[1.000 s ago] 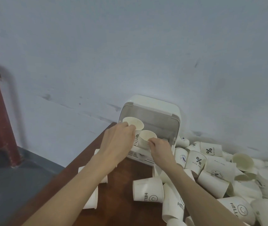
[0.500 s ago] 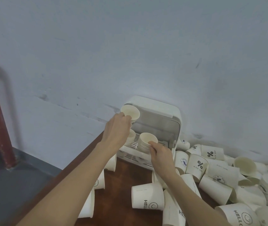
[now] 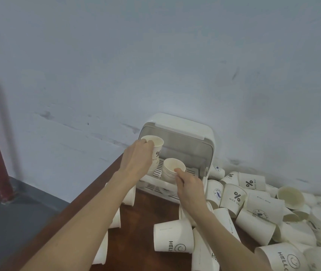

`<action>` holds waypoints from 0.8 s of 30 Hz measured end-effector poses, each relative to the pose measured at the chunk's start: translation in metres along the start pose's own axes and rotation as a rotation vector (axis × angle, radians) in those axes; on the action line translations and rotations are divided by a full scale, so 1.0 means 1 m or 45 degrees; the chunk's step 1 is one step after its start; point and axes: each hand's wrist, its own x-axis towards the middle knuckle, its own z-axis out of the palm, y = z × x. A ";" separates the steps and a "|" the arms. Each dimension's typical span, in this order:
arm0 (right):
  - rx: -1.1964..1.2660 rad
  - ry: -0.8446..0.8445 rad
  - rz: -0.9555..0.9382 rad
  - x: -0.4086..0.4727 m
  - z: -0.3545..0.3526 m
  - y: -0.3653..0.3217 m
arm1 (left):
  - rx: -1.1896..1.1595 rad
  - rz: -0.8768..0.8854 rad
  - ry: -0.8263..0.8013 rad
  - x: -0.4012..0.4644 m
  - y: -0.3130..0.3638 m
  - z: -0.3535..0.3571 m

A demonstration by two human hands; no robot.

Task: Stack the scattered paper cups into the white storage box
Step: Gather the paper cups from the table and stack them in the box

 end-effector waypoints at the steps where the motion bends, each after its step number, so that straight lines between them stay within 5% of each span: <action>1: 0.000 0.005 -0.001 0.000 0.001 0.001 | 0.015 -0.005 -0.039 0.001 -0.001 0.000; 10: -0.059 -0.006 -0.025 0.001 0.000 0.002 | -0.011 -0.082 -0.325 0.004 -0.020 0.002; 24: -0.066 -0.050 -0.046 0.002 -0.002 0.002 | -0.020 -0.054 -0.475 -0.001 -0.027 0.007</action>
